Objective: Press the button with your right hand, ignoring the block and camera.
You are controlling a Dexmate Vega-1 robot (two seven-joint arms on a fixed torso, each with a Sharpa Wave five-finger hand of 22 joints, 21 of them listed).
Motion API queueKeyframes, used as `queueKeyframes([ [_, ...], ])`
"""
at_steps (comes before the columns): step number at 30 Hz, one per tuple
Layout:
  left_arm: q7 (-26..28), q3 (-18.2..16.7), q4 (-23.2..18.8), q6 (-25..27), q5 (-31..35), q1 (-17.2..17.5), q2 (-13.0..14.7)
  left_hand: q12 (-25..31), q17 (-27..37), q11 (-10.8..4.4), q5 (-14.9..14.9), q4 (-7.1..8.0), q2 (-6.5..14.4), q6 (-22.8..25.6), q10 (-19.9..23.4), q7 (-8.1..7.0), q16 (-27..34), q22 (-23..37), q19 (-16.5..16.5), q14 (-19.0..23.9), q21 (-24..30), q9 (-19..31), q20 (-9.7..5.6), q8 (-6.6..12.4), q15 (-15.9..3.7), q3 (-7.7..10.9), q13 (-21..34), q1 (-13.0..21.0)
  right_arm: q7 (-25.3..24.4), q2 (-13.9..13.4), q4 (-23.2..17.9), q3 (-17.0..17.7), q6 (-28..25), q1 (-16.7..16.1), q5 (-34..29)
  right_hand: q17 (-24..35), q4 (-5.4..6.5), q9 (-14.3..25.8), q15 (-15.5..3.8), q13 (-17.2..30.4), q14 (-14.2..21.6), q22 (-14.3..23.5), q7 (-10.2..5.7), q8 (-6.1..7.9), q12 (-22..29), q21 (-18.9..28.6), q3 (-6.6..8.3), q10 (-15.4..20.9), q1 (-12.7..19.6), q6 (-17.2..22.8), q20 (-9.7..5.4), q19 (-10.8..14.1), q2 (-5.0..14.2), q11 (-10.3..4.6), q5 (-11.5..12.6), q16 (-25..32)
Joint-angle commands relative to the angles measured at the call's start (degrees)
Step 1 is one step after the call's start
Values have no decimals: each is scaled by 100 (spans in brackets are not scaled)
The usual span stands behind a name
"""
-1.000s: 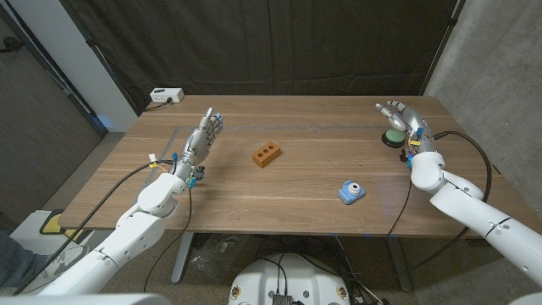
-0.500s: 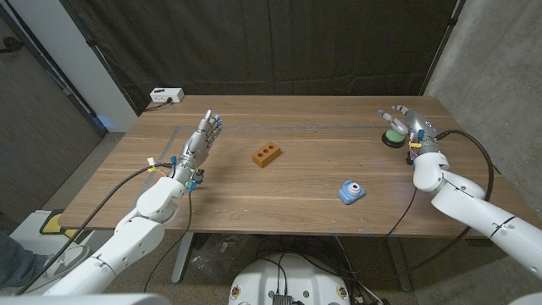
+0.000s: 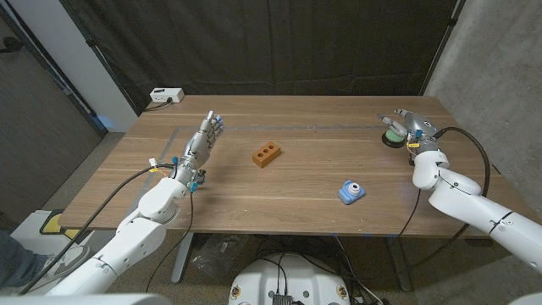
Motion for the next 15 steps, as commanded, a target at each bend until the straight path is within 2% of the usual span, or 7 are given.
queueKeyframes([
  [1, 51, 11, -42, 48, 30, 15, -6, -10, 11, 3, 10, -19, 40, 35, 69, 17, 6, 12, 37, 47, 4, 27, -117, 15, 21, -25, 21, 36, 520, -113, -61, -413, -683, 379, -286, 16, 29, 16, 9, 18, -5, 31, 38, 1, -14, -12, 3, 48, -51, -13, -295, -15, 22, 6, 44, 24],
  [6, 24, 5, -16, 34, 11, 7, -7, -8, 11, 1, 7, -22, 48, 43, 86, 15, 5, 13, 37, 51, 2, 27, -116, 13, 20, -29, 22, 45, 840, -129, -127, -607, -1018, 605, -375, 16, 36, 16, 8, 18, -3, 32, 45, 2, -19, -30, -1, 42, -64, -6, -283, -24, 30, -10, 42, 28],
  [15, -34, 6, 56, -15, -29, -9, -28, -11, 11, -3, 2, -25, 61, 55, 97, 16, 1, 13, 36, 55, -1, 28, -115, 10, 14, -36, 22, 58, 1027, -157, -241, -711, -1350, 746, -393, 18, 51, 15, 22, 19, -14, 33, 57, -2, -28, -61, -9, 27, -94, -15, -260, -32, 49, 24, 35, 29],
])
